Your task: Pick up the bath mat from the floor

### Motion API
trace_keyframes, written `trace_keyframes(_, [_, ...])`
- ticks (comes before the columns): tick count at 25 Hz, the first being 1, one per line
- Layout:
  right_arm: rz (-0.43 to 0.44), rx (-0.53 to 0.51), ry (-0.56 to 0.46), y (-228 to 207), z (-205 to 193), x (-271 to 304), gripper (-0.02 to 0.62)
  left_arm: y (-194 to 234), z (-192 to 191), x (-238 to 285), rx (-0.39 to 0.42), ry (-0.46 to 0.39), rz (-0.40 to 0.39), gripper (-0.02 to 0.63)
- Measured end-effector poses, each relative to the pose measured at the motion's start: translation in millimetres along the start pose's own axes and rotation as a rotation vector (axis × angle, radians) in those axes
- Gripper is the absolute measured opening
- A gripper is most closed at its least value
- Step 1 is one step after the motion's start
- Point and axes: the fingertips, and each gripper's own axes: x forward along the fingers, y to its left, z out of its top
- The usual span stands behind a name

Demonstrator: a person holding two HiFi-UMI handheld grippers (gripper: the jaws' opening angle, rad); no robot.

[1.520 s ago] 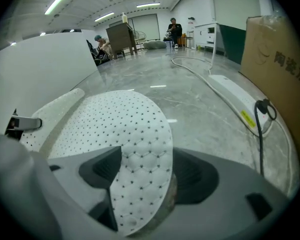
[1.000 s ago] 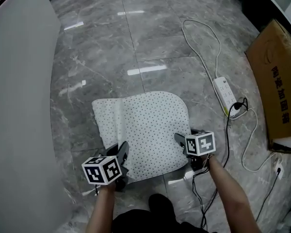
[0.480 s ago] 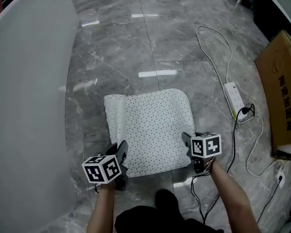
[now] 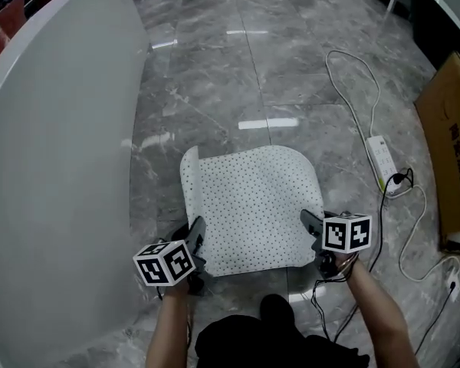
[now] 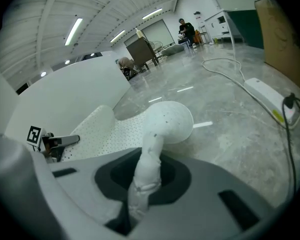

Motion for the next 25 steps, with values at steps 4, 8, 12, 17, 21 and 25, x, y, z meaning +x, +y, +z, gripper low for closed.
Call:
trace_keyframes(4, [0.029, -0.019, -0.006, 15, 13, -17, 0.032, -6, 20, -19, 0.017, -0.015, 0.037, 0.026])
trace_keyframes(8, [0.041, -0.011, -0.009, 25, 26, -34, 0.031, -13, 35, -37, 0.008, -0.018, 0.065, 0.026])
trace_keyframes(12, [0.018, 0.0, 0.016, 33, 39, -62, 0.031, -33, 47, -60, -0.003, -0.009, 0.082, 0.025])
trace_keyframes(17, [0.025, 0.044, 0.045, 61, 62, -112, 0.031, -68, 75, -100, 0.006, 0.017, 0.116, 0.025])
trace_keyframes(21, [0.027, 0.058, 0.059, 96, 84, -156, 0.031, -100, 103, -138, -0.022, 0.034, 0.128, 0.025])
trace_keyframes(25, [0.031, 0.063, 0.053, 134, 114, -203, 0.031, -140, 141, -178, -0.033, 0.036, 0.14, 0.025])
